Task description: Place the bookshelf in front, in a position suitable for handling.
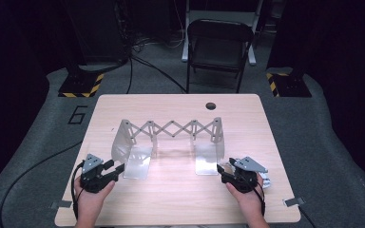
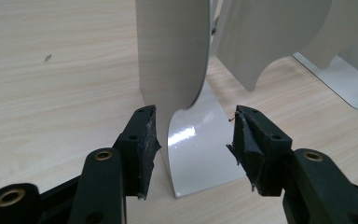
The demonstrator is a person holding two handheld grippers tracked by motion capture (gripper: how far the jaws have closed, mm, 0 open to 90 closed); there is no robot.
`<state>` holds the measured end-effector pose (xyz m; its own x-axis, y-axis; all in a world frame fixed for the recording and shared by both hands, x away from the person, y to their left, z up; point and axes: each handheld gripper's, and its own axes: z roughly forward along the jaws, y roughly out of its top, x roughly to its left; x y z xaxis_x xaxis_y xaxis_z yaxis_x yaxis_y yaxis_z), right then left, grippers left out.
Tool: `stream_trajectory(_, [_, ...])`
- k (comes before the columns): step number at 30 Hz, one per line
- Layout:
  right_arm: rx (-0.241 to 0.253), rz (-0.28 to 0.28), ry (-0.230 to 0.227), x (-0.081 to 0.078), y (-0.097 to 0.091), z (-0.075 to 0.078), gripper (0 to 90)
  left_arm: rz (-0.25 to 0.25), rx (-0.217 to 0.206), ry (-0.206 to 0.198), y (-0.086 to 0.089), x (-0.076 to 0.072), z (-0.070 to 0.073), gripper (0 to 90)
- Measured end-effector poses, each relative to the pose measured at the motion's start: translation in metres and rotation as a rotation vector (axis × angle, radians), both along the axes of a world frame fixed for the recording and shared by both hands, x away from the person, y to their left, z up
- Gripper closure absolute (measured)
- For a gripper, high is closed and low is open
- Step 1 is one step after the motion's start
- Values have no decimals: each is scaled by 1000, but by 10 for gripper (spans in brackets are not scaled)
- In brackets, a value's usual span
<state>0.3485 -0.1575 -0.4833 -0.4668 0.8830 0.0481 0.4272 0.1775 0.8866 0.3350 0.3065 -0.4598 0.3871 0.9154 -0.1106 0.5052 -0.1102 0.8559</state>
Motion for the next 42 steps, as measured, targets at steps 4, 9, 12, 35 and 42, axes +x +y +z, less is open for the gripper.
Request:
stream_trajectory(4, [10,-3,3,5,3,1,414,15,-10,-24,-3,7,7,469])
stream_trajectory(9, [8,-6,-14,9,8,9,412,31,-21,-41,-5,16,19,464])
stream_trajectory(12, [0,-20,-21,16,10,15,412,37,-14,-50,-6,21,26,478])
stream_trajectory(35, [2,-15,-46,34,18,45,565,67,-2,-95,-5,39,41,516])
stream_trajectory(42, [15,-45,-39,39,17,46,569,55,-23,-77,0,43,45,512])
